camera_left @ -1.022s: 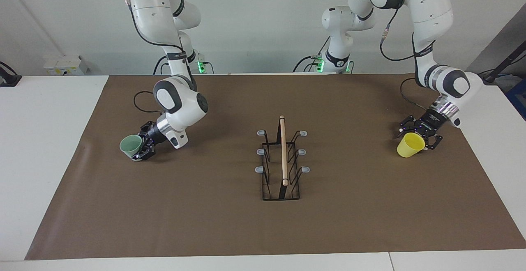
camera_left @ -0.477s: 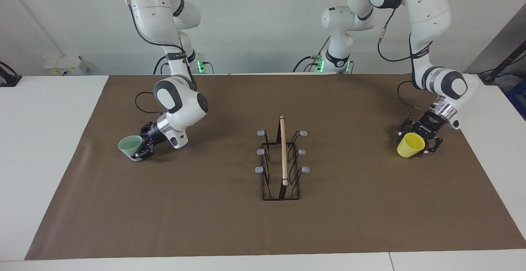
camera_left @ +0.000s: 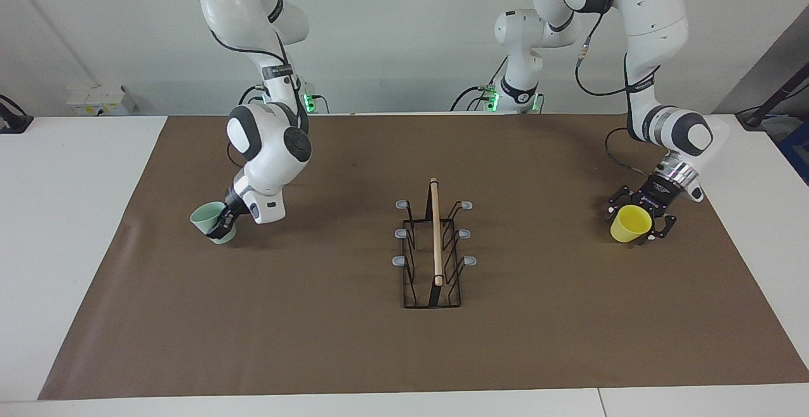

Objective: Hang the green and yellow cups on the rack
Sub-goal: 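Grasp the green cup with the right gripper while the left gripper grasps the yellow cup, then carry the green cup to the rack while the left gripper lifts the yellow cup, then hang the green cup on a rack peg while the left gripper brings the yellow cup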

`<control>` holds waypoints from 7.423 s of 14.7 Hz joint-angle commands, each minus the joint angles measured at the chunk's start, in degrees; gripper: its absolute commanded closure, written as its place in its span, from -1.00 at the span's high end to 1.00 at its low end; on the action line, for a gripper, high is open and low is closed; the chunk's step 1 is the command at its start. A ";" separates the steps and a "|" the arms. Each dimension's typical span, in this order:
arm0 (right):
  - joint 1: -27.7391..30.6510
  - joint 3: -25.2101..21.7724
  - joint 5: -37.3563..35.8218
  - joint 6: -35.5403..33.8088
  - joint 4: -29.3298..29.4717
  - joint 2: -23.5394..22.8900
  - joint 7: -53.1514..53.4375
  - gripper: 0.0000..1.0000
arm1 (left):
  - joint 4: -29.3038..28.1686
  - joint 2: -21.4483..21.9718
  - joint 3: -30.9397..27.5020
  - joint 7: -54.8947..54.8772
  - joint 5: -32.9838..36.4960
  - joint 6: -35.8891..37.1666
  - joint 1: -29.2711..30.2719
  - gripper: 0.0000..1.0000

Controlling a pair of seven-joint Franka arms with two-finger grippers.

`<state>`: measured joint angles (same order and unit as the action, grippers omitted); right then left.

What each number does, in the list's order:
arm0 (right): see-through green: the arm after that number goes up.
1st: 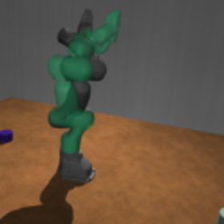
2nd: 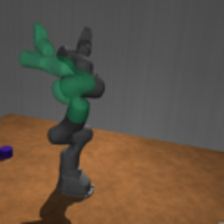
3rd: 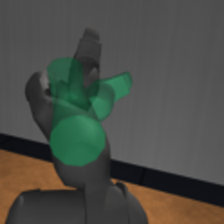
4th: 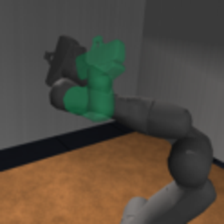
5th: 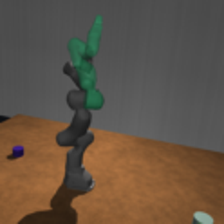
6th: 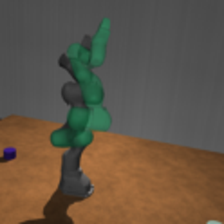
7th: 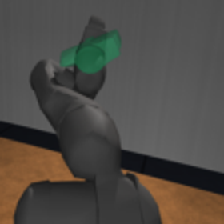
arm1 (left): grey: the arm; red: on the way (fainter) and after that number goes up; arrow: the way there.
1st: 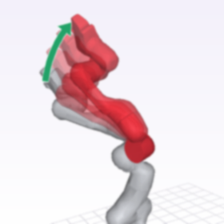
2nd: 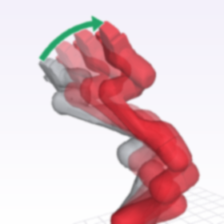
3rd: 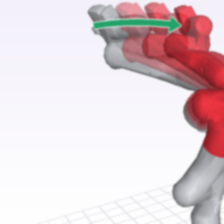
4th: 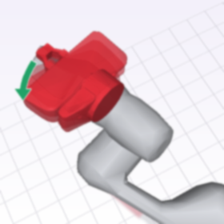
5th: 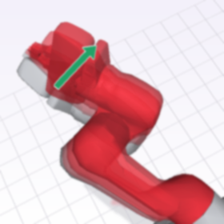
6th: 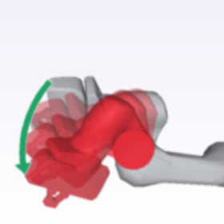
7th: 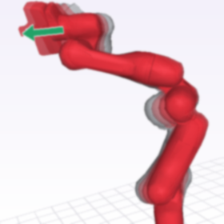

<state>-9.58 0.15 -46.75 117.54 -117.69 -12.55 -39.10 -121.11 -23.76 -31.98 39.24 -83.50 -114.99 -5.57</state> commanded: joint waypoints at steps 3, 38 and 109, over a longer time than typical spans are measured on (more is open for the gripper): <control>1.32 0.12 19.99 3.39 3.34 2.44 -1.77 -1.00 | -1.94 1.96 -0.36 0.49 -0.96 -1.47 -1.20 0.96; -8.15 0.12 165.70 15.88 -15.38 17.92 -80.04 -1.00 | 10.89 20.14 9.12 7.51 46.83 -3.75 0.04 -1.00; -6.78 0.03 188.36 9.29 -14.06 4.99 -116.38 1.00 | 5.27 9.52 71.01 101.65 166.65 14.44 -5.67 -1.00</control>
<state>-18.29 -0.59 143.51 125.94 -131.03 -8.43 -154.64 -116.44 -13.62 38.83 139.40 81.95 -101.92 -10.26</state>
